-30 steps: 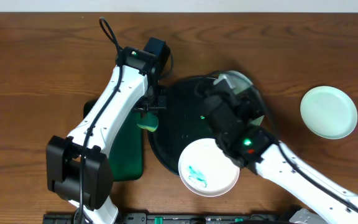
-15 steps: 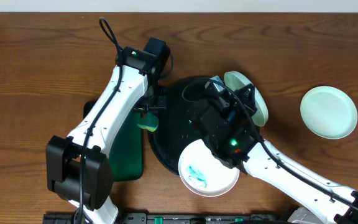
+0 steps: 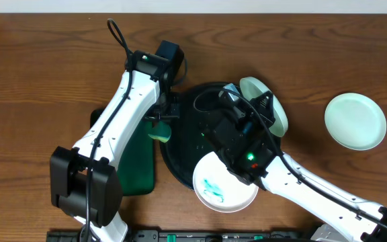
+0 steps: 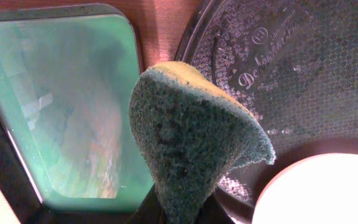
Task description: Clean dirty plates on tray and stack at the side
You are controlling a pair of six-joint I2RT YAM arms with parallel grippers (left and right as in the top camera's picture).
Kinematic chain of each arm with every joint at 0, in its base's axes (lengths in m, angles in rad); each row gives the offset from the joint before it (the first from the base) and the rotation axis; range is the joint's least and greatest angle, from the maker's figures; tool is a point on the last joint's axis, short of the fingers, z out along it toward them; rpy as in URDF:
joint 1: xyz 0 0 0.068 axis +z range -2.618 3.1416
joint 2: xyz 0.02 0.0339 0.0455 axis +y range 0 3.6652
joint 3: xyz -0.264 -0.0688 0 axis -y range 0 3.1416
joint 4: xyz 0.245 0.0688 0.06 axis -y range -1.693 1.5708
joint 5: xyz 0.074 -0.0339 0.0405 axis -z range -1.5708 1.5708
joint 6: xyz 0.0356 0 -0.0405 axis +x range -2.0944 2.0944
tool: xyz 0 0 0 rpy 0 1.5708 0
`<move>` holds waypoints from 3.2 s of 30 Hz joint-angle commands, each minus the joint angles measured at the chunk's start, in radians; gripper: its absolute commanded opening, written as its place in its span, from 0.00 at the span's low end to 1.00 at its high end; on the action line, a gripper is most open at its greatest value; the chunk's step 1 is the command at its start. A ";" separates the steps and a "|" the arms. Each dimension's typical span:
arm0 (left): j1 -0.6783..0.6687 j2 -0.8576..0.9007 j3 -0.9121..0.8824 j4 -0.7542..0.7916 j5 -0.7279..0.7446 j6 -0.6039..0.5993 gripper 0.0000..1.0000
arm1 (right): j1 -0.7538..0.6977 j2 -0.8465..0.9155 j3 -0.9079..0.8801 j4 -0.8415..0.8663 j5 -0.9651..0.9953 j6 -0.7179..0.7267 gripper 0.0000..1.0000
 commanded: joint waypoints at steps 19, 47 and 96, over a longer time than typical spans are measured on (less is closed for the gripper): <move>0.004 0.013 -0.008 -0.011 -0.008 0.008 0.07 | -0.006 0.000 0.021 -0.058 0.013 0.302 0.01; 0.004 0.013 -0.008 -0.002 -0.008 0.009 0.07 | -0.879 -0.081 0.021 -0.460 -1.044 1.187 0.01; 0.004 0.013 -0.008 0.006 -0.008 0.008 0.07 | -1.419 0.011 -0.117 -0.176 -1.186 1.184 0.01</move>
